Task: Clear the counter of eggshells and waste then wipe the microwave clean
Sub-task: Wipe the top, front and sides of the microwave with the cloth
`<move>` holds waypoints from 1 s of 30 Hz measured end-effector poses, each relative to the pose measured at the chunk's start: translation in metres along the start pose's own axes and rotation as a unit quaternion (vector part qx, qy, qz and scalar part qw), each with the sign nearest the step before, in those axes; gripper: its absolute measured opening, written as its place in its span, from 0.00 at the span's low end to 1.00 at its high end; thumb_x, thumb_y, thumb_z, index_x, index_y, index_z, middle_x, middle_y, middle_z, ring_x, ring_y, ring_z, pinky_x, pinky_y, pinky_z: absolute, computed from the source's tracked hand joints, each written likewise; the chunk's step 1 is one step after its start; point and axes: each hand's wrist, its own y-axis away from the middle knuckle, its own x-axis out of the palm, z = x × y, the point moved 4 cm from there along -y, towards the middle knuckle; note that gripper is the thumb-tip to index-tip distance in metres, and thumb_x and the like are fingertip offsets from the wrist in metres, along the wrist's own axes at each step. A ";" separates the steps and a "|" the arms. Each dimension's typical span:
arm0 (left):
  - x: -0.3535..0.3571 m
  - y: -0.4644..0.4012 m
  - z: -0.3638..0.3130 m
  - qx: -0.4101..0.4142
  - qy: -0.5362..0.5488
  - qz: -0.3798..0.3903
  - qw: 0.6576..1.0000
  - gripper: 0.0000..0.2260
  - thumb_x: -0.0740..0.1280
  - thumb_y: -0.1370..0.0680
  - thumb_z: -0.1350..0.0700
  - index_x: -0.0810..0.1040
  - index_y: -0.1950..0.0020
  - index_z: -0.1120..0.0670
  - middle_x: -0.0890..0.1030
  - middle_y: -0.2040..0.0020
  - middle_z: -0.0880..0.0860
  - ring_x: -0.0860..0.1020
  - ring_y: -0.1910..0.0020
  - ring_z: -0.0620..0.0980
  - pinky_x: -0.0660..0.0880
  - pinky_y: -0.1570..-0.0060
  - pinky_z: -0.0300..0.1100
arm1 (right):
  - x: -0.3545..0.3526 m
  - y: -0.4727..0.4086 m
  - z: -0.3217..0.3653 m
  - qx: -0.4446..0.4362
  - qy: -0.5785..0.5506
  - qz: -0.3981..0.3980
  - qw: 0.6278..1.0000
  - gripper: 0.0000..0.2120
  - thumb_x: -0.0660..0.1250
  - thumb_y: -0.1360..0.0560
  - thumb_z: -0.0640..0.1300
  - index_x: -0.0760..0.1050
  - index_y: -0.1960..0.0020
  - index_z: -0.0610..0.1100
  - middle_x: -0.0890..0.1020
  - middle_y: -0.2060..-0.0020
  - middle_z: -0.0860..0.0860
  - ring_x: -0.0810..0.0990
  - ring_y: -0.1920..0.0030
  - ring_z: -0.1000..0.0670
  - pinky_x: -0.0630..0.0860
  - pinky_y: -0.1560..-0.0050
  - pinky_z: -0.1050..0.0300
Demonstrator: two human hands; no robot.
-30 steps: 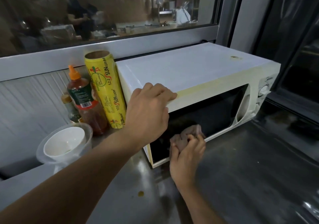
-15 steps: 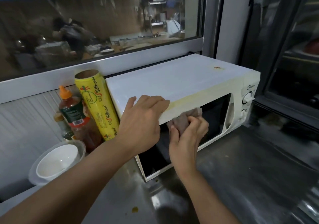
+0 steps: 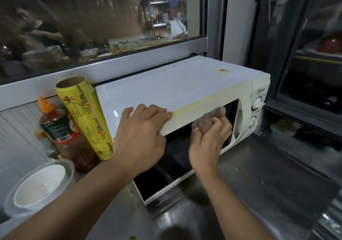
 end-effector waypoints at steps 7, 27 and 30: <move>0.001 0.000 0.000 0.000 0.001 0.005 1.000 0.24 0.62 0.34 0.57 0.77 0.38 0.50 0.78 0.41 0.47 0.75 0.47 0.53 0.68 0.41 0.55 | -0.015 -0.052 -0.046 0.047 0.013 0.015 0.999 0.19 0.60 0.30 0.39 0.64 0.42 0.32 0.64 0.38 0.37 0.61 0.35 0.39 0.57 0.33 0.51; 0.001 0.002 -0.001 0.006 -0.005 -0.013 1.000 0.23 0.62 0.34 0.58 0.78 0.39 0.51 0.79 0.41 0.49 0.76 0.48 0.55 0.71 0.45 0.55 | -0.004 0.005 -0.040 0.045 -0.006 0.043 0.998 0.20 0.65 0.30 0.28 0.67 0.40 0.31 0.63 0.34 0.35 0.62 0.31 0.39 0.55 0.30 0.59; 0.001 0.002 -0.001 0.011 -0.008 -0.020 1.000 0.22 0.62 0.34 0.58 0.79 0.40 0.52 0.79 0.42 0.50 0.76 0.49 0.56 0.71 0.46 0.54 | -0.016 -0.027 -0.064 0.052 0.002 0.044 0.998 0.21 0.63 0.29 0.28 0.65 0.37 0.31 0.63 0.36 0.35 0.62 0.32 0.39 0.57 0.30 0.59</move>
